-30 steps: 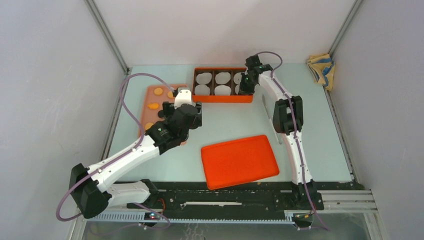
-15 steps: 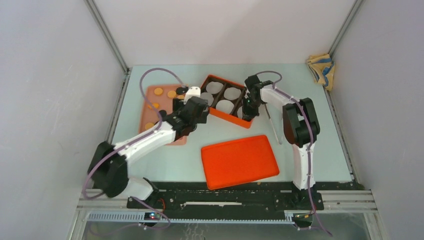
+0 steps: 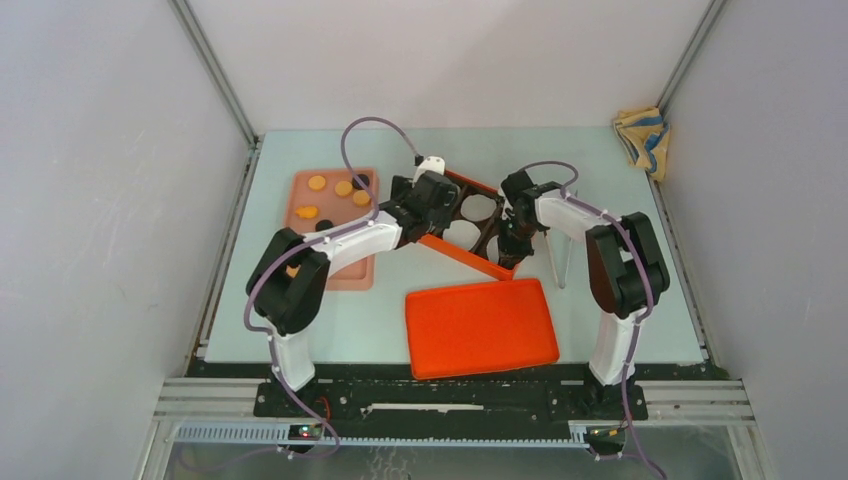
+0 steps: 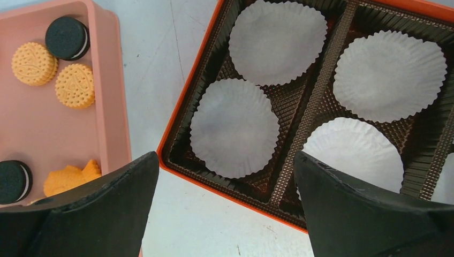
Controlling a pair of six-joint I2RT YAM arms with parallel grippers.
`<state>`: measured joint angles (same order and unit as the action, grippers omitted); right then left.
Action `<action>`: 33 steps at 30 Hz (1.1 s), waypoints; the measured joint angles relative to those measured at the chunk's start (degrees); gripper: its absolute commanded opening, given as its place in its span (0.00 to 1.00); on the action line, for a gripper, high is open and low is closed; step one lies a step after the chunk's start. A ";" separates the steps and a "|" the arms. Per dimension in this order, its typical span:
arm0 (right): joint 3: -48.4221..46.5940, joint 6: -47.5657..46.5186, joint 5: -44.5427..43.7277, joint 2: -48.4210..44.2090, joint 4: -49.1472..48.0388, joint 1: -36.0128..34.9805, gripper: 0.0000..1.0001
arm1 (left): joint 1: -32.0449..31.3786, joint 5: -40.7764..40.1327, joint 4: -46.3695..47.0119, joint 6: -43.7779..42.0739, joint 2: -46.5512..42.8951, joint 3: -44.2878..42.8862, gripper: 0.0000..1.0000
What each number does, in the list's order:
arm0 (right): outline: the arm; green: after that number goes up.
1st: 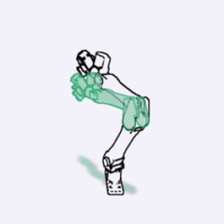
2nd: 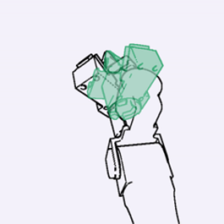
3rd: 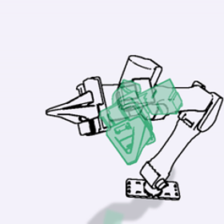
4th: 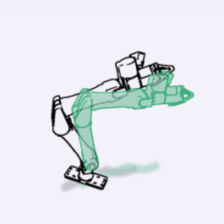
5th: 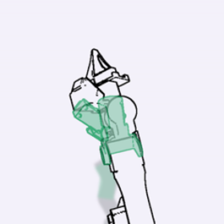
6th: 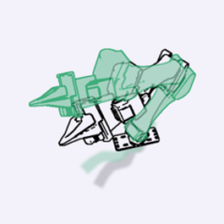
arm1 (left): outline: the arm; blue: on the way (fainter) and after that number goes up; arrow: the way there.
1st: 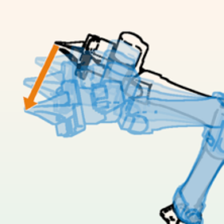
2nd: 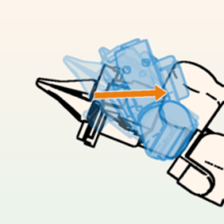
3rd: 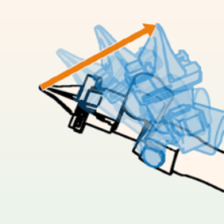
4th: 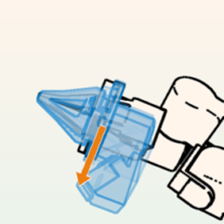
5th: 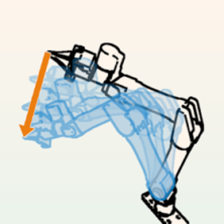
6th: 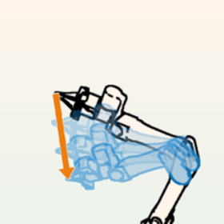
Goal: Pack the cookies
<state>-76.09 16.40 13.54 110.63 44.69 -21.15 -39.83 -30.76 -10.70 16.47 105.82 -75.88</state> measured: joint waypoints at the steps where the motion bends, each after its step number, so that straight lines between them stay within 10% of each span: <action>1: 0.39 -0.09 -0.15 -0.70 0.02 0.00 0.00 | 0.00 0.04 0.00 0.02 0.31 0.00 1.00; 18: 1.33 -1.40 -0.96 -6.58 0.94 -0.07 0.00 | -0.09 7.45 7.32 11.39 -4.46 16.87 0.95; 33: 3.98 -1.99 -1.62 -10.34 2.38 -0.09 0.00 | -7.72 7.87 -5.40 27.87 -25.31 30.67 0.91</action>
<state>-72.12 14.41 11.92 100.29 47.07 -21.23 -47.55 -22.90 -16.10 44.34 80.51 -45.21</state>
